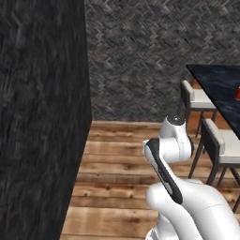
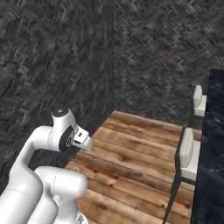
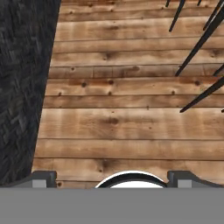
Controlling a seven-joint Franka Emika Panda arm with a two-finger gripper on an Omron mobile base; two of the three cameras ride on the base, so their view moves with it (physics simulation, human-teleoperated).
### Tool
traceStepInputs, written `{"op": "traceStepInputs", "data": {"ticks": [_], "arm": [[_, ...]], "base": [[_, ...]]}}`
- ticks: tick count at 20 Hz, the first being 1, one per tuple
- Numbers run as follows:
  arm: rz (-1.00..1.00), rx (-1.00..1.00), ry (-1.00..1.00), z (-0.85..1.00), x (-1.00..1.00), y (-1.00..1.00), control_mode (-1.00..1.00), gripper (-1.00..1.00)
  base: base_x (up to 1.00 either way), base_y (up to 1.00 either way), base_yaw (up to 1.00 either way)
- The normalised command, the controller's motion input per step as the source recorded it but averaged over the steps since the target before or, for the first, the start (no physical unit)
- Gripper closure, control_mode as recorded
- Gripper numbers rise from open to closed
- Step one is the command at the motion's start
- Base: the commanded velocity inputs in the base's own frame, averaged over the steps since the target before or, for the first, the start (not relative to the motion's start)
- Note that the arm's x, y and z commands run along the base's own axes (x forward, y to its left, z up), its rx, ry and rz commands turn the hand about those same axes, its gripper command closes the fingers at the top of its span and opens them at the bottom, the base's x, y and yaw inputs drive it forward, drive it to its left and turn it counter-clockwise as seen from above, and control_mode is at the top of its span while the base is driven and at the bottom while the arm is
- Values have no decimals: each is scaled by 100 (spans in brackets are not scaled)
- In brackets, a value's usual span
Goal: Four empty soda cans are scattered around the kitchen. Gather all the cans and cluster them next to the stove for recycling.
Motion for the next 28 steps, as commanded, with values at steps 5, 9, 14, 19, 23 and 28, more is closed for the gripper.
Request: {"op": "traceStepInputs", "data": {"ticks": [5, 9, 14, 19, 23, 28], "arm": [[0, 0, 0, 0, 0, 0, 100, -100], [0, 0, 0, 0, 0, 0, 100, -100], [0, 0, 0, 0, 0, 0, 100, -100], [0, 0, 0, 0, 0, 0, 100, -100], [0, 0, 0, 0, 0, 0, 100, -100], [0, 0, 0, 0, 0, 0, 100, -100]], "base": [[65, 0, 0], [65, 0, 0], [64, 0, 0], [62, 0, -2], [61, 0, -3], [60, 0, -5]]}}
